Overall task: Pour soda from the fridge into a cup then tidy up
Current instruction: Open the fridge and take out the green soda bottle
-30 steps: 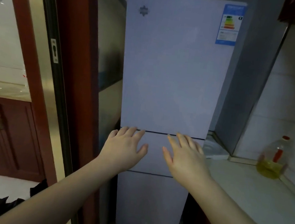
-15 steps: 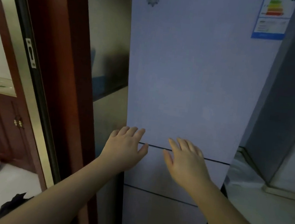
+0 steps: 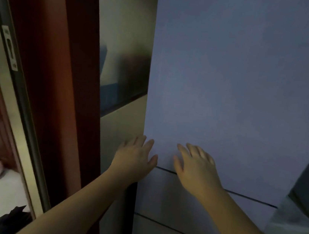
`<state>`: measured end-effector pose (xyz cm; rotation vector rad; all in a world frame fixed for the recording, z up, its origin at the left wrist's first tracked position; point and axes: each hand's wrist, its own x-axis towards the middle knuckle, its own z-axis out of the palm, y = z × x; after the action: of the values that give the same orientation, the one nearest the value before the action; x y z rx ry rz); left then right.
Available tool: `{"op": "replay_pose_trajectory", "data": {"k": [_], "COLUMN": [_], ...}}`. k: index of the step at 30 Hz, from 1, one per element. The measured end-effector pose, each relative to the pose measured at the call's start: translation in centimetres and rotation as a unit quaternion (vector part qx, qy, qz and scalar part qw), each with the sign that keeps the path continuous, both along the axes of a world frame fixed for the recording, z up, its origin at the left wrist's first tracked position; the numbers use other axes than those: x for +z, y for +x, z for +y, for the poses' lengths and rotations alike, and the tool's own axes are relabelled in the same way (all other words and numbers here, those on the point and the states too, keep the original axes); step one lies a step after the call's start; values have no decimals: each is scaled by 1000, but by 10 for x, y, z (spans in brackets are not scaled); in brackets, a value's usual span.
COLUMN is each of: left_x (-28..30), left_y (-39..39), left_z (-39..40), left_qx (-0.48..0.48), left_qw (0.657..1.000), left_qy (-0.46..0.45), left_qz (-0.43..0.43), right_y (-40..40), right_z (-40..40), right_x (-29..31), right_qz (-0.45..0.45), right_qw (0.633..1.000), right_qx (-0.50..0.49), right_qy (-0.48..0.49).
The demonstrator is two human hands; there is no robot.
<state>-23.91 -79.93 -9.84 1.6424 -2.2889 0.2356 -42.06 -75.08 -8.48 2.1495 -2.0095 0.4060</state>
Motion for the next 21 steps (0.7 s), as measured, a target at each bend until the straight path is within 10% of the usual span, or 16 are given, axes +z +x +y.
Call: {"op": "replay_pose_trajectory", "data": {"k": [13, 21], "left_x": [-36, -75], "left_y": [-6, -18], "left_z": [-89, -153], "left_qx": [16, 16], "left_qw": [998, 913], "left_qy": [-40, 75], "left_qz": [39, 400], "right_y": [22, 31], "right_z": [-110, -144], "right_x": [12, 23], "right_qz": [14, 55], "right_qw": [999, 995], "right_qx": [32, 63], "right_qy": [-5, -62]}}
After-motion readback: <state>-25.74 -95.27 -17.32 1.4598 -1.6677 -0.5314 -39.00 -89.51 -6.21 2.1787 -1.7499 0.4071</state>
